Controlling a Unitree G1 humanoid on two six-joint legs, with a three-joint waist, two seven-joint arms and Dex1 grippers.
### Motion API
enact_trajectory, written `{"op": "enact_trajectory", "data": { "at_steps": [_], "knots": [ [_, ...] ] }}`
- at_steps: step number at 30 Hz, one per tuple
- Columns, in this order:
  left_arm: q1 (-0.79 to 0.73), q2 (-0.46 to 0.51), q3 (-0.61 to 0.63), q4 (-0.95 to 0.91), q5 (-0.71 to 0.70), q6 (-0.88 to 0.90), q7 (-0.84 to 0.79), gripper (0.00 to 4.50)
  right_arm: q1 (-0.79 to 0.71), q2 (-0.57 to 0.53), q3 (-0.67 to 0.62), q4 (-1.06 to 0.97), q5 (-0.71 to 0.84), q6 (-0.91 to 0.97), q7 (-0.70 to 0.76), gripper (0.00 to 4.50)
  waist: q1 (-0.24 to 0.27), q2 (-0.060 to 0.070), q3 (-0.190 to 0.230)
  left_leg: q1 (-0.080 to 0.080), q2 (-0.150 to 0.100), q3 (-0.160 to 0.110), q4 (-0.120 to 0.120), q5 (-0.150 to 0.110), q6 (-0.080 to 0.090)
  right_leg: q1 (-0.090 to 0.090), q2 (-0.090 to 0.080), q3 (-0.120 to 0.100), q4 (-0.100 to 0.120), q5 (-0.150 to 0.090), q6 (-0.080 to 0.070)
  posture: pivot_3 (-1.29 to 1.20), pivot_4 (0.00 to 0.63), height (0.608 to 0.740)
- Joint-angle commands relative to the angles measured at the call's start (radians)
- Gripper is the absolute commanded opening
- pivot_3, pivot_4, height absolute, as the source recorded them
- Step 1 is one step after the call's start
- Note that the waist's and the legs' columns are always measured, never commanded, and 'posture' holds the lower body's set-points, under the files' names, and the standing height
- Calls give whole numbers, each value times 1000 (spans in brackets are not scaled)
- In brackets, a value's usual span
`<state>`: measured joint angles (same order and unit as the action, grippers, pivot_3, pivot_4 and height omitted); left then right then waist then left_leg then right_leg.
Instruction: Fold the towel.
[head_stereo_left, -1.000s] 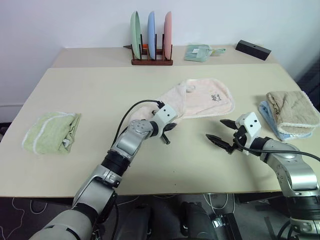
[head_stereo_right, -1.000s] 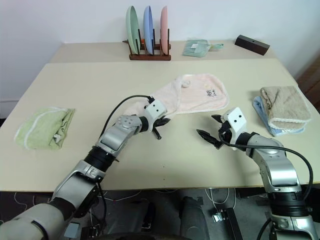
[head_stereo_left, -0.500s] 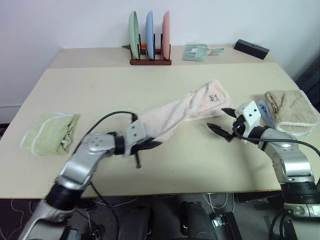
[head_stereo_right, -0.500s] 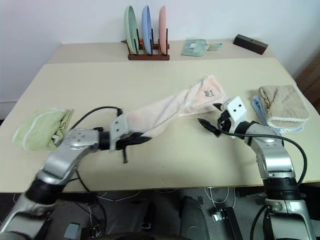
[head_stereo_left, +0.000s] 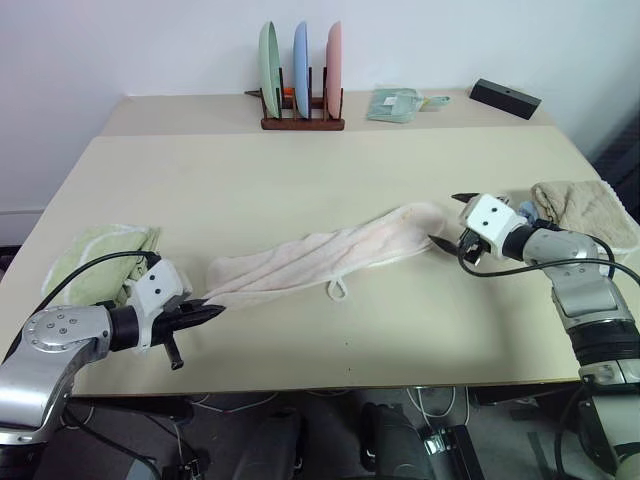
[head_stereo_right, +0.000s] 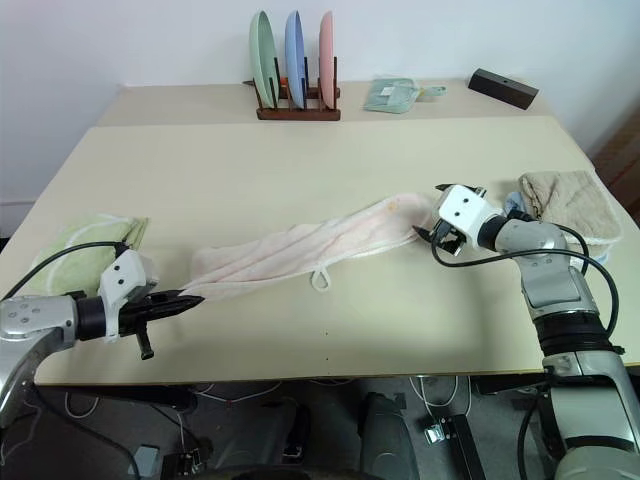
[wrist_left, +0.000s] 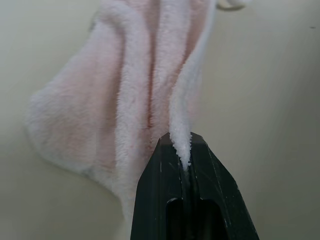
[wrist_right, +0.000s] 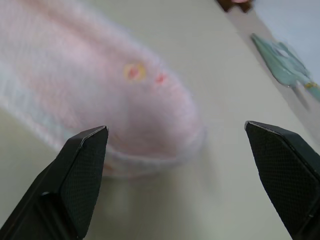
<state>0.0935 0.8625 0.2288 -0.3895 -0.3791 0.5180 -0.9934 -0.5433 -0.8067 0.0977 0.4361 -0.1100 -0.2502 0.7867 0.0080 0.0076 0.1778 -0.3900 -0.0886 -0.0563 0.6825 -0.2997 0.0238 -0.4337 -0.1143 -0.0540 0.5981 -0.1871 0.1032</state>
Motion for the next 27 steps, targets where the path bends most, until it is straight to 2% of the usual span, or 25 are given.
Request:
{"op": "enact_trajectory", "data": {
  "at_steps": [1, 8, 15, 16, 17, 19, 24, 27],
  "knots": [
    [4, 6, 18, 6, 17, -47, 14, 33, -37, -69, 46, 30, -84, -174, 35, 4500, 0, 0, 0, 0, 0, 0, 0, 0, 0, 0, 0, 0, 0, 0, 0, 0, 150, 740],
    [-21, -3, -11, 41, 23, -81, 26, 33, -90, -90, 87, 112, -157, -297, 18, 4500, -2, 0, 0, 0, 0, 0, 0, 0, 0, 0, 0, 0, 0, 0, 0, 0, 150, 740],
    [-22, -4, -18, 48, 22, -94, 28, 33, -159, -76, 126, 168, -255, -384, -70, 4500, -4, 0, 0, 0, 0, 0, 0, 0, -1, -1, 0, 1, 0, 0, 0, 0, 150, 740],
    [-20, -5, -19, 48, 22, -95, 29, 0, -166, -77, 137, 176, -274, -399, -80, 3938, -4, 0, 0, 0, 0, 0, 0, 0, -1, -1, 0, 1, 0, 0, 0, 0, 150, 740],
    [-21, -7, -20, 48, 22, -95, 31, 0, -174, -77, 150, 187, -295, -414, -90, 3676, -3, 0, 0, 0, 0, 0, 0, 0, -1, 0, 0, 1, 0, 0, 0, 0, 150, 740],
    [-23, -9, -21, 48, 20, -94, 35, 0, -193, -72, 173, 213, -339, -439, -122, 2762, -3, 0, 0, 0, 0, 0, 0, 0, -1, 0, 0, 1, 0, 0, 0, 0, 150, 740],
    [-11, -13, -15, 38, 19, -95, 42, 0, -223, -59, 201, 262, -388, -474, -182, 129, -6, 0, 0, 0, 0, 0, -1, 0, -1, -1, 0, 1, 0, 0, 0, 0, 150, 740],
    [-5, -10, -4, 29, 12, -89, 42, 0, -226, -57, 210, 274, -396, -490, -190, 53, -6, 0, 0, 0, 0, 0, -1, 0, -1, -1, 0, 1, 0, 0, 0, 0, 150, 740]
  ]
}}
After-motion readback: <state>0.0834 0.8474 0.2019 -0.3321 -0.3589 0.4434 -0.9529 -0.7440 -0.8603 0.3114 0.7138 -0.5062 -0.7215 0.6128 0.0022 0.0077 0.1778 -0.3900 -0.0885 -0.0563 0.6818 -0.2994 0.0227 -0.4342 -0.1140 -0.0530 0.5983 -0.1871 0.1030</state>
